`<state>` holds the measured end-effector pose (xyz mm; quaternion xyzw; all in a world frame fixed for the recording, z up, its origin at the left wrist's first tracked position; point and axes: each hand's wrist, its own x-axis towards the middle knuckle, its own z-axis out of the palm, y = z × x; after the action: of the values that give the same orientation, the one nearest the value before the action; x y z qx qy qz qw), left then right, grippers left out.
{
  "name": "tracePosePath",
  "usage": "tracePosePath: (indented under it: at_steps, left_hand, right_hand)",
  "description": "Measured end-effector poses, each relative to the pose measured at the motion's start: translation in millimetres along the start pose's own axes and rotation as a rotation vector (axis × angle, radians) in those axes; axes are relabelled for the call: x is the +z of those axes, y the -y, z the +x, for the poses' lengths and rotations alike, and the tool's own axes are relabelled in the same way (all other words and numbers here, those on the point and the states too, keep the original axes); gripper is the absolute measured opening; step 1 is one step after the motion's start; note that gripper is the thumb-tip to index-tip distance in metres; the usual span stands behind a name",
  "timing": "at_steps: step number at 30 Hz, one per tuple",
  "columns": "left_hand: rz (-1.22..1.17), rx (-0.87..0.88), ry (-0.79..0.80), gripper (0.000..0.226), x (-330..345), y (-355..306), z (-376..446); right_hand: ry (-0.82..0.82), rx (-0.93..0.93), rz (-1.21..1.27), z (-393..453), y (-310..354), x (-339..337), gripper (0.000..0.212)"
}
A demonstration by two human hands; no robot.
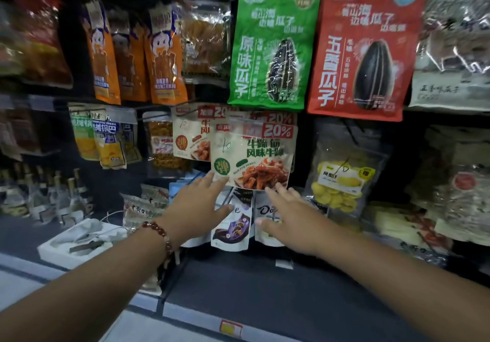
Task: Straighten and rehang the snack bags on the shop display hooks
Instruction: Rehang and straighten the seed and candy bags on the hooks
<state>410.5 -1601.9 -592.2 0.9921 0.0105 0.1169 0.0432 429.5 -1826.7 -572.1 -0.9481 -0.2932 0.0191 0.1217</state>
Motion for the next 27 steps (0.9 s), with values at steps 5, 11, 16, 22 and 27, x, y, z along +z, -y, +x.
tracePosePath:
  at_steps: [5,11,16,22,27]
  left_hand:
    - [-0.018,-0.02,0.024,0.075,-11,-2,17]
    - [0.02,-0.025,0.031,0.076,-7,9,52]
    - [0.105,-0.008,0.062,0.076,17,15,92]
    - [0.075,-0.014,-0.017,0.074,59,19,152]
    - [0.031,0.01,-0.055,0.073,88,23,195]
  right_hand:
    - [-0.029,0.01,-0.051,14,3,-24,0.081]
    - [-0.009,0.075,-0.042,47,-13,-32,0.08]
    - [-0.026,0.13,-0.042,102,-31,-20,0.078]
    - [-0.161,0.184,-0.051,170,-40,12,0.073]
    - [-0.209,0.252,-0.152,208,-62,29,0.076]
